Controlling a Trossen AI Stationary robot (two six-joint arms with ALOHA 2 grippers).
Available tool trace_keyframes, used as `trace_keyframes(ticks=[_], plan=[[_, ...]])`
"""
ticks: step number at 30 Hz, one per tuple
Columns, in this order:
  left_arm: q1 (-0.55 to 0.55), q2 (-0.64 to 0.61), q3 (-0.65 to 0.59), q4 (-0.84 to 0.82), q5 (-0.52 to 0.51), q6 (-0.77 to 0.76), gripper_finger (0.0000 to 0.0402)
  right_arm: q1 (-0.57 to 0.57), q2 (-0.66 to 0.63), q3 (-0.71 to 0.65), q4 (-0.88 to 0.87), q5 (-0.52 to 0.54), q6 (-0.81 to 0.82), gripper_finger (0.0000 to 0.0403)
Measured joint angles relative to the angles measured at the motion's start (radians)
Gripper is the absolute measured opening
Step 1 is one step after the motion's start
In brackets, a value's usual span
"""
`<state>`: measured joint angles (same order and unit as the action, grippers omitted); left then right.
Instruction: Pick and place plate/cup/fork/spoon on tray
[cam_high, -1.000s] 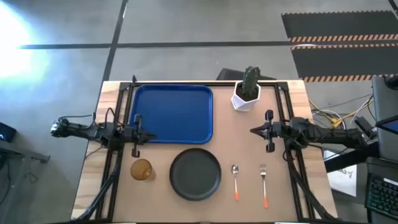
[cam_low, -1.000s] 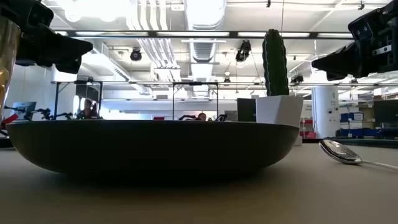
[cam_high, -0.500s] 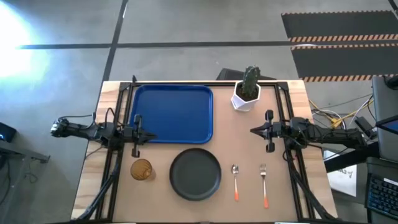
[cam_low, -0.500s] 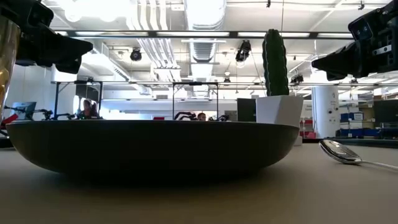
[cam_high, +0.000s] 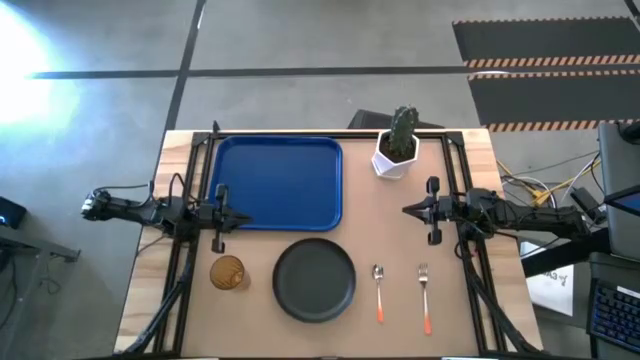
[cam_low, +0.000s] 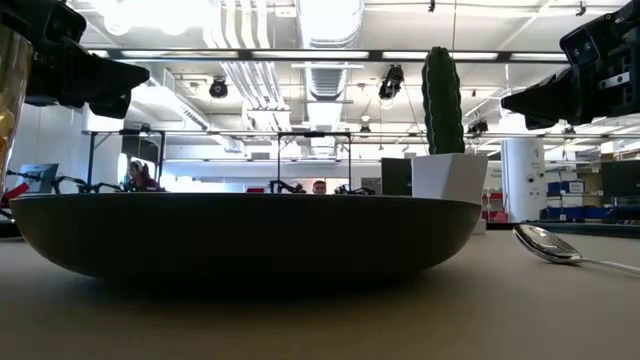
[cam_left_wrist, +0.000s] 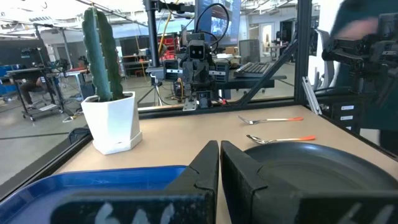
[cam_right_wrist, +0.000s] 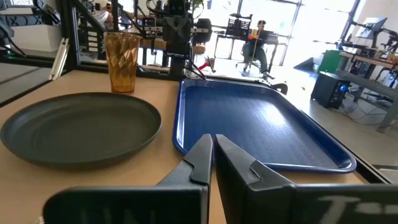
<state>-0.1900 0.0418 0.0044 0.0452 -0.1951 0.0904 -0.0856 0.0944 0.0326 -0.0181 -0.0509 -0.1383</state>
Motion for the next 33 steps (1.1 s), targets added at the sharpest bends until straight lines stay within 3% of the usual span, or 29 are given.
trace_keyframes(ticks=[27,33], plan=[[0.000,0.000,0.000,0.000,0.000,0.000,0.0000,0.000,0.000,0.000,0.000,0.000,0.001,0.0009],[0.000,0.000,0.000,0.000,0.000,0.000,0.0000,0.000,0.000,0.000,0.000,0.001,0.114,0.0009]])
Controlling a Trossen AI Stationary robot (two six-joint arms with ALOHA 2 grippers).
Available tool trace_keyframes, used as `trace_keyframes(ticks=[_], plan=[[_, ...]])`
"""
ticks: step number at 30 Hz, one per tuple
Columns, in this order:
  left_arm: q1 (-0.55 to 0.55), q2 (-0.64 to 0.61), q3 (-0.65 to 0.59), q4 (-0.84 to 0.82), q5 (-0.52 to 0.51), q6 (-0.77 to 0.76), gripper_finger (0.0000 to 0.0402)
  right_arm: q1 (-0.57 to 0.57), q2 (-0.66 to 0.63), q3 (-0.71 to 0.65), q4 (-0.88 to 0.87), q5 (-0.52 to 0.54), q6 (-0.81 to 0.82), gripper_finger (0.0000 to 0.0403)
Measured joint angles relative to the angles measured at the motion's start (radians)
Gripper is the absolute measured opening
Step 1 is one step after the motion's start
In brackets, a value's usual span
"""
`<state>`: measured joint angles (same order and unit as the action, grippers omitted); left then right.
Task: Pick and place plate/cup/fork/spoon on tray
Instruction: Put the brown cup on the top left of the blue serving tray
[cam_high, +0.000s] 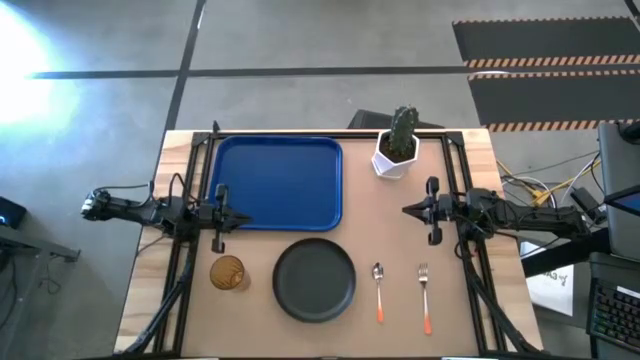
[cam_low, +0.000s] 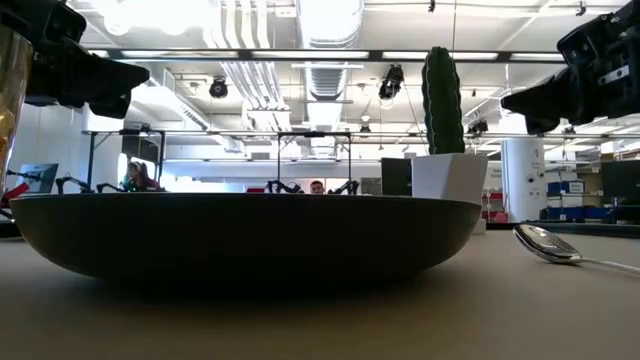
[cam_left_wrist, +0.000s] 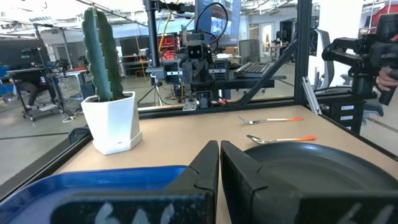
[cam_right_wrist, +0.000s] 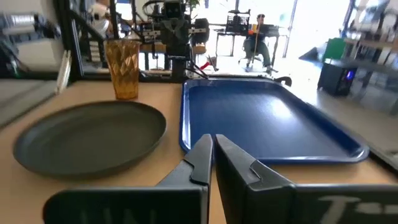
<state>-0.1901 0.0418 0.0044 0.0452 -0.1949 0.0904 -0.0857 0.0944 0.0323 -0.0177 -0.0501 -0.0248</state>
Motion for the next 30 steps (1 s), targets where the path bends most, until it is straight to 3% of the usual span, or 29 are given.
trace_keyframes(ticks=[6,12,20,24,30], plan=[[0.000,0.000,0.000,0.000,0.000,0.000,0.0000,0.000,0.000,0.000,0.028,0.025,0.266,0.0009],[0.000,0.000,0.000,0.037,-0.005,-0.007,0.0000,0.000,0.000,0.000,0.167,0.162,0.550,0.0009],[0.000,0.000,0.000,0.330,0.010,-0.064,0.0000,0.000,0.000,0.000,0.420,0.186,0.537,0.0009],[0.000,0.000,0.000,0.484,0.017,-0.176,0.0000,0.000,0.000,0.000,0.451,0.206,0.512,0.0009],[0.000,0.000,0.000,0.646,0.003,-0.188,0.0000,0.000,0.000,0.000,0.451,0.236,0.485,0.0009]])
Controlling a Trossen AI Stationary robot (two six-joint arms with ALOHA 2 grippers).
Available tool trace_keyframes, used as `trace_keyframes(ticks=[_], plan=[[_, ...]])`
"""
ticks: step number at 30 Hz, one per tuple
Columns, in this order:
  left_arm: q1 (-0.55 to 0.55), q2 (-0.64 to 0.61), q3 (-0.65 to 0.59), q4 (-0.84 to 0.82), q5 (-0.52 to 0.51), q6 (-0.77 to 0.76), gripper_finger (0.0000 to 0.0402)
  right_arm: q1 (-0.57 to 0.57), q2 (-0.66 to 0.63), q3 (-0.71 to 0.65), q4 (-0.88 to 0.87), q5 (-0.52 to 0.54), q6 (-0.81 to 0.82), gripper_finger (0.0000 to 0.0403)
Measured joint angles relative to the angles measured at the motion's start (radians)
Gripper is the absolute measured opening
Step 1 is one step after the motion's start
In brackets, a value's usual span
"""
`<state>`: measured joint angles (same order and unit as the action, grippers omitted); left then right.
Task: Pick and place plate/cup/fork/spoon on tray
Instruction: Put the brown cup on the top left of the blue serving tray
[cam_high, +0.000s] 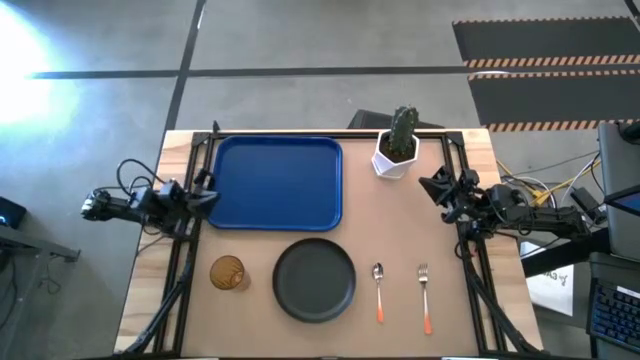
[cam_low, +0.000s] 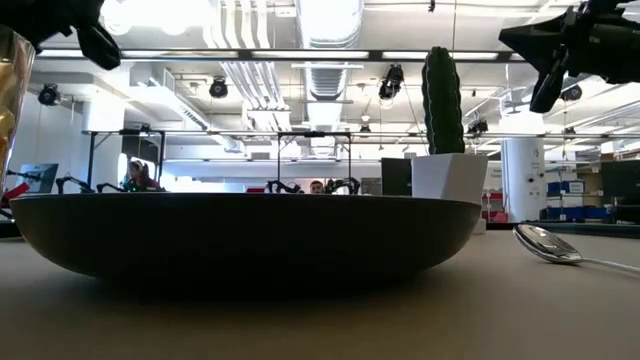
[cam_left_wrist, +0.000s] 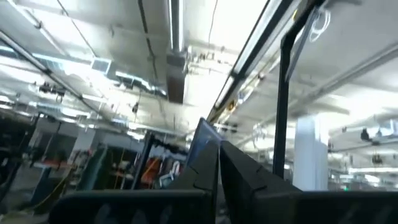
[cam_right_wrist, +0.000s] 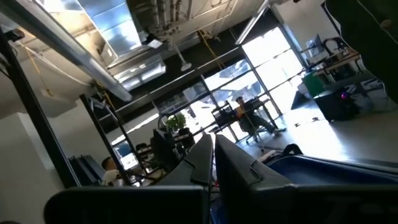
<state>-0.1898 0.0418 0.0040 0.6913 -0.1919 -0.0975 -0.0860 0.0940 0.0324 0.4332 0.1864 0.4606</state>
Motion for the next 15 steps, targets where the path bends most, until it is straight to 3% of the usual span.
trace_keyframes(ticks=[15], plan=[[-0.001,0.000,0.000,0.042,0.004,-0.029,0.0000,0.000,0.000,0.000,0.017,-0.003,0.002,0.0009]])
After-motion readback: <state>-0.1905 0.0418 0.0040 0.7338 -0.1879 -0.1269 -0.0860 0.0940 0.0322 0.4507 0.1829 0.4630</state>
